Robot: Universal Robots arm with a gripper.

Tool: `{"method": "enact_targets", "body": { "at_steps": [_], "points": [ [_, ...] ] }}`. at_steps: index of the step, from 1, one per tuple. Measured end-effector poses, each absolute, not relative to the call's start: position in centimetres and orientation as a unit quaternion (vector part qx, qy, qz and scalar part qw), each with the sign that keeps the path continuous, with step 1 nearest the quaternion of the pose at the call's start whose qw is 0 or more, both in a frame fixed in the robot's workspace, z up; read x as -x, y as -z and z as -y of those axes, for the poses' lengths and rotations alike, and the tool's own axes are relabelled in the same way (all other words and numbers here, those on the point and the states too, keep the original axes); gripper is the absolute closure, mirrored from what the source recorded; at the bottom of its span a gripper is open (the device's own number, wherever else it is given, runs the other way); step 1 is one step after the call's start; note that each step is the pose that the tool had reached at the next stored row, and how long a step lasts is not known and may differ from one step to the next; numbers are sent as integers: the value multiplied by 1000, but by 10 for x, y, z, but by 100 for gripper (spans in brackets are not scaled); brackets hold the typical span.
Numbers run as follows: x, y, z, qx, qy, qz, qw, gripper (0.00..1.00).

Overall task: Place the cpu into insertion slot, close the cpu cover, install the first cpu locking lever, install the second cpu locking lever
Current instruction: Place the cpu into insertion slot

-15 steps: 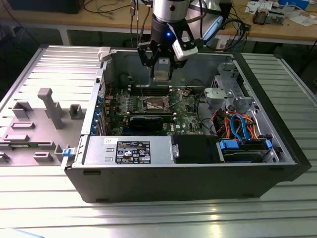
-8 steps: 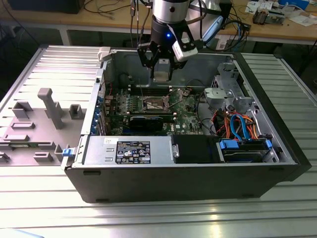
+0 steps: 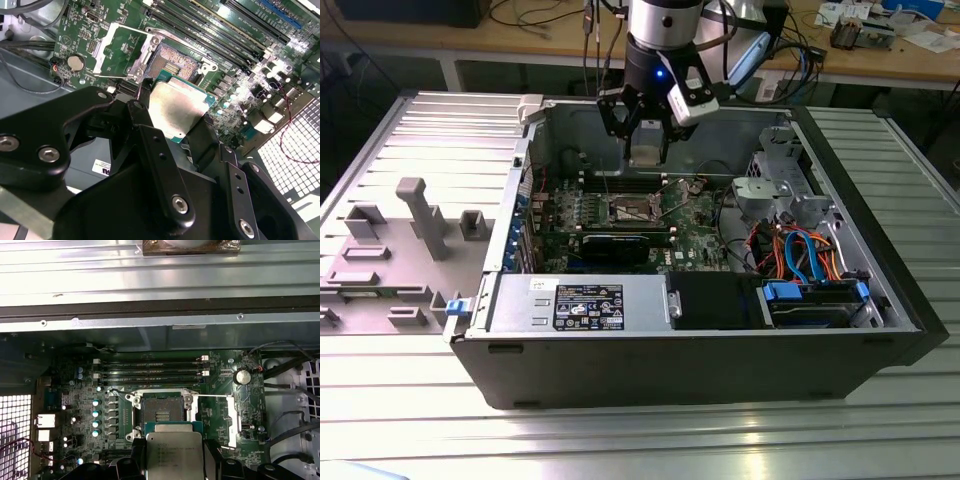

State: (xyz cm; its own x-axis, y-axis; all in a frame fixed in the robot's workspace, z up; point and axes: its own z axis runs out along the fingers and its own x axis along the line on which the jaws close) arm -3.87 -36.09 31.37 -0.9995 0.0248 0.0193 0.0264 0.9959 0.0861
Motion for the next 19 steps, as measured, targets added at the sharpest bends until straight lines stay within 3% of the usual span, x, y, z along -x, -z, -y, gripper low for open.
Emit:
{"method": "enact_targets", "body": {
  "at_steps": [19],
  "points": [
    [39,-309,361,13,43,999,9,45]
  ]
}}
